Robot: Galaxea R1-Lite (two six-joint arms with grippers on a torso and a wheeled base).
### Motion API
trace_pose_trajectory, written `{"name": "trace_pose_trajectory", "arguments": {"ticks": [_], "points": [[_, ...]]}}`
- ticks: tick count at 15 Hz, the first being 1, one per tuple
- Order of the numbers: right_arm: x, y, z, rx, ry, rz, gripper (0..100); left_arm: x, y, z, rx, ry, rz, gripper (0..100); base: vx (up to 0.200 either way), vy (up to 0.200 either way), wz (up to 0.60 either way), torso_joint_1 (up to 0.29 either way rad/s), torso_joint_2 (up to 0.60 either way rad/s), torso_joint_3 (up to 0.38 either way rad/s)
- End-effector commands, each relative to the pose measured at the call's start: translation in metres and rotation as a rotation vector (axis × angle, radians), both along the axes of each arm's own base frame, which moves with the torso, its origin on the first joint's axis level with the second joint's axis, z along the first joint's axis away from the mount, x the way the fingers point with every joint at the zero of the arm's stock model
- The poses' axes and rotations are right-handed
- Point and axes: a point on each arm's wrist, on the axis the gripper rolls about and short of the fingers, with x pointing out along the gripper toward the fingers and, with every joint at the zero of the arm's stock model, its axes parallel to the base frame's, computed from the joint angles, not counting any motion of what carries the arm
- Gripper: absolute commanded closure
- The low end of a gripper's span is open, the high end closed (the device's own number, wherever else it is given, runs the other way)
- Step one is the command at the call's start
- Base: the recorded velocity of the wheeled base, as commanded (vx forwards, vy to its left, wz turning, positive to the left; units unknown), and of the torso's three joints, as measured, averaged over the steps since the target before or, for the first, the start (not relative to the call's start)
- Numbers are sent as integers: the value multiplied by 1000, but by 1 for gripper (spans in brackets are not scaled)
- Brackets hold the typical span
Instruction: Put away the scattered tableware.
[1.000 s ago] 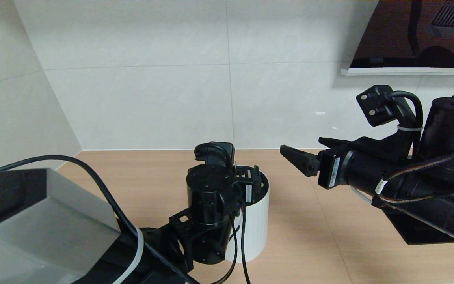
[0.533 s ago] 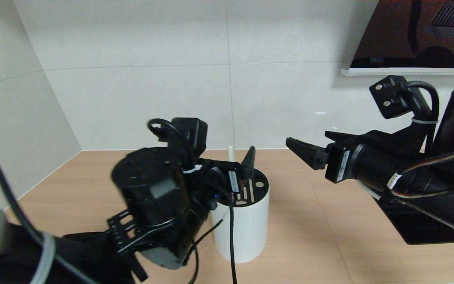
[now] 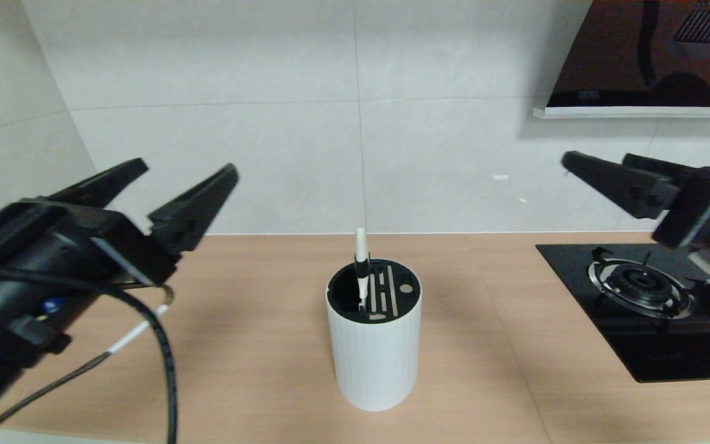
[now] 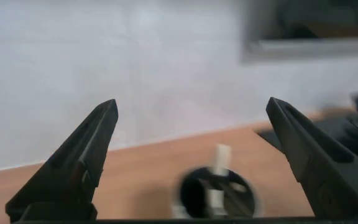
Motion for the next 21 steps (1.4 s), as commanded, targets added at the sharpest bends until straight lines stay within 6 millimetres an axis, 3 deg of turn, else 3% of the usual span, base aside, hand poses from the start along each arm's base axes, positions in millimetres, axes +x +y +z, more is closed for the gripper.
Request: {"name": "trace_pose_trajectory", "arguments": {"ticks": [1,2,3,4,6,9,13,16,18,19,21], "points": [[-55,-57,-7,7,-105,-142,0,-59,55,10,-32,-86,105,0,0,0,0,0,0,0],[-80,-78,-17,-2,-127,-232,0,-86,75,2,-10,-57,163,0,0,0,0,0,0,0],[-89,-84,-20,0,-134,-258,0,-94,80,-2,-3,-47,175,0,0,0,0,0,0,0],[-122,-99,-34,1,-145,-336,0,-127,95,-15,19,-35,190,0,0,0,0,0,0,0],[-164,-111,-52,-10,-148,-435,0,-163,105,-35,42,-41,204,0,0,0,0,0,0,0],[-204,-115,-84,-63,-161,-533,0,-202,108,-59,59,-74,231,0,0,0,0,0,0,0],[-214,-108,-106,-135,-181,-597,0,-203,105,-63,56,-59,330,0,0,0,0,0,0,0],[-206,-107,-130,-148,-125,-617,0,-211,98,-73,70,-83,385,0,0,0,0,0,0,0],[-196,-107,-148,-164,-59,-607,0,-208,97,-92,87,-31,381,0,0,0,0,0,0,0],[-186,-107,-168,-186,7,-597,0,-196,97,-111,100,51,381,0,0,0,0,0,0,0],[-176,-106,-191,-200,40,-546,0,-179,97,-145,128,176,370,0,0,0,0,0,0,0]]}}
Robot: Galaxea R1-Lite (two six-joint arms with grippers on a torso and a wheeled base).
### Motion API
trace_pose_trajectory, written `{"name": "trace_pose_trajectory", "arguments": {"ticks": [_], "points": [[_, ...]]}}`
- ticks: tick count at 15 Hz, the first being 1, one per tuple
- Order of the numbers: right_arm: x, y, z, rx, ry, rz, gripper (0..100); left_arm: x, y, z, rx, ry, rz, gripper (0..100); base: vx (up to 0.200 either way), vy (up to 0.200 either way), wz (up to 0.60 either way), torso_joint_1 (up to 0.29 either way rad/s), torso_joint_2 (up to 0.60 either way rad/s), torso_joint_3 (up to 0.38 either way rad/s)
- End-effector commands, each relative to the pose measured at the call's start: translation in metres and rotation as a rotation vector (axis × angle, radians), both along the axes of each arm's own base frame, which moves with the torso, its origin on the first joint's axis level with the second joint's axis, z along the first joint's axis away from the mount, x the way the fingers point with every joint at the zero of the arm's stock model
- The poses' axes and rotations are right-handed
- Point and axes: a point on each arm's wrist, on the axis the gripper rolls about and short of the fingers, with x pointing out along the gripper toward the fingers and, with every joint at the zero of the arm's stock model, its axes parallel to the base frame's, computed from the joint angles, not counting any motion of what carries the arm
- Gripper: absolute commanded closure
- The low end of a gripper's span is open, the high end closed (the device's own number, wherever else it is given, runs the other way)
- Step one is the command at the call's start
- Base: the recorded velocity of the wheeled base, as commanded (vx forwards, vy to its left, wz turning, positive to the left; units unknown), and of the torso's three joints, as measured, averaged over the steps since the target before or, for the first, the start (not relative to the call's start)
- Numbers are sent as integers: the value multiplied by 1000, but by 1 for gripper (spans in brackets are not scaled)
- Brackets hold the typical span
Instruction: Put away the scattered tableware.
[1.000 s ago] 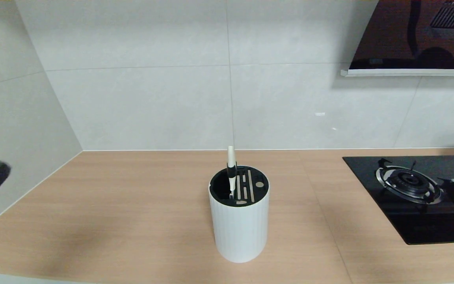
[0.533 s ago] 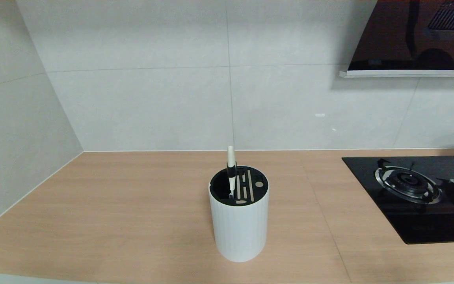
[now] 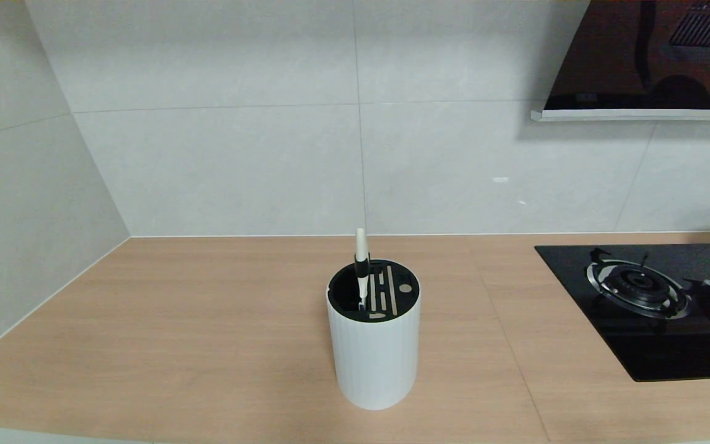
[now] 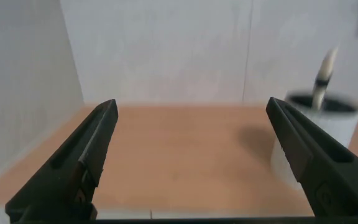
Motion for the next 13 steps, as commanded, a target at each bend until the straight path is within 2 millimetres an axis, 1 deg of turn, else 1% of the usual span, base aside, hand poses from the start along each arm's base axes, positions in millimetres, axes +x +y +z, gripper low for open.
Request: {"name": "trace_pose_trajectory", "arguments": {"ticks": [1,2,3,6,8,9,13], "points": [[10,1,-25,0,60,35,0,16,0,-36,4,116,2,0,0,0,0,0,0,0],[10,1,-27,12,80,41,0,21,0,-47,13,131,1,0,0,0,0,0,0,0],[10,1,-34,23,147,44,0,25,0,-58,26,148,-7,0,0,0,0,0,0,0],[10,2,-35,43,152,90,0,25,-1,-59,24,162,-14,0,0,0,0,0,0,0],[10,2,-35,43,152,94,0,25,-1,-59,11,165,-15,0,0,0,0,0,0,0],[10,2,-35,46,152,95,0,25,-1,-59,-26,162,-16,0,0,0,0,0,0,0],[10,2,-35,46,152,93,0,25,-1,-59,-27,161,-16,0,0,0,0,0,0,0]]}}
